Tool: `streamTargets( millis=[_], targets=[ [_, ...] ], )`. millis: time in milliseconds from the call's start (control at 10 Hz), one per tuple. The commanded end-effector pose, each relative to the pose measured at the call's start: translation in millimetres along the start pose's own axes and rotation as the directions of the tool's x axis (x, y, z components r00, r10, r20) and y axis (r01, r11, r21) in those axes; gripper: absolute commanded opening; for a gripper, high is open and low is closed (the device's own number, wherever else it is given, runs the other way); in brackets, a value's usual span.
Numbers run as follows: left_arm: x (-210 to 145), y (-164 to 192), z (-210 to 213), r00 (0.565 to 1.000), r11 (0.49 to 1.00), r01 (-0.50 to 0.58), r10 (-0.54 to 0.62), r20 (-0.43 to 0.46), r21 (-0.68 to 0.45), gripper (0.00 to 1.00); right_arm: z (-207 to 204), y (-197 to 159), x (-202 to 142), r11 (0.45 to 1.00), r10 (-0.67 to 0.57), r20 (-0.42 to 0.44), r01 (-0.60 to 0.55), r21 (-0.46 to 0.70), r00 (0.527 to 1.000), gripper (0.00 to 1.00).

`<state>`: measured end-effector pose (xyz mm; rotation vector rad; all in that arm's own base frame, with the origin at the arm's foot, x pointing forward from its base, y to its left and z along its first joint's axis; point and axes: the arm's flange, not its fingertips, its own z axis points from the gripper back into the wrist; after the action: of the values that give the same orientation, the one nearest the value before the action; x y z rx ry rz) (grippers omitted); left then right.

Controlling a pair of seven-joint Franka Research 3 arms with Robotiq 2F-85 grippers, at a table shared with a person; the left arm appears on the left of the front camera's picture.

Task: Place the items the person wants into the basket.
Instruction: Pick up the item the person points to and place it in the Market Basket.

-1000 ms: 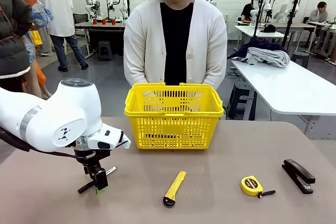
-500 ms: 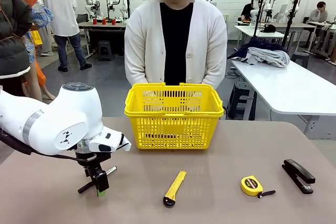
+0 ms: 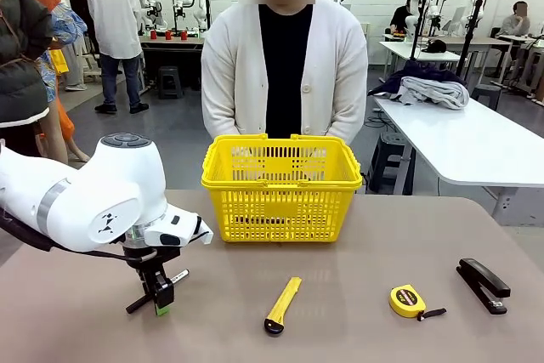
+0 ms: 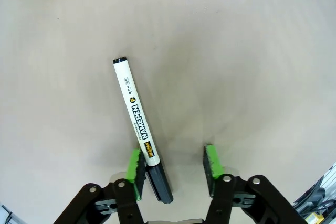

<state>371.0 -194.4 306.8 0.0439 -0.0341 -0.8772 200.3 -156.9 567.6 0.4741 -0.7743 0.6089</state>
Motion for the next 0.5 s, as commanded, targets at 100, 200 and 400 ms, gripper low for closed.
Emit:
streamTargets(
  millis=[100, 200, 400],
  targets=[
    [-6.7, -0.4, -3.8, 1.0, 1.0, 0.009, -0.009, 0.021, -0.004, 0.0, -2.5, -1.8, 1.7, 1.0, 0.009, 0.021, -0.009, 0.014, 1.0, 1.0],
    [-6.1, -0.2, -4.1, 1.0, 1.0, 0.012, -0.012, 0.019, -0.006, 0.04, -2.5, -1.8, 1.7, 1.0, 0.009, 0.021, -0.009, 0.014, 1.0, 1.0],
    [-6.0, -0.5, -4.6, 1.0, 1.0, 0.011, -0.011, 0.017, -0.006, 0.0, -2.5, -1.8, 1.7, 1.0, 0.009, 0.021, -0.009, 0.014, 1.0, 1.0]
  ],
)
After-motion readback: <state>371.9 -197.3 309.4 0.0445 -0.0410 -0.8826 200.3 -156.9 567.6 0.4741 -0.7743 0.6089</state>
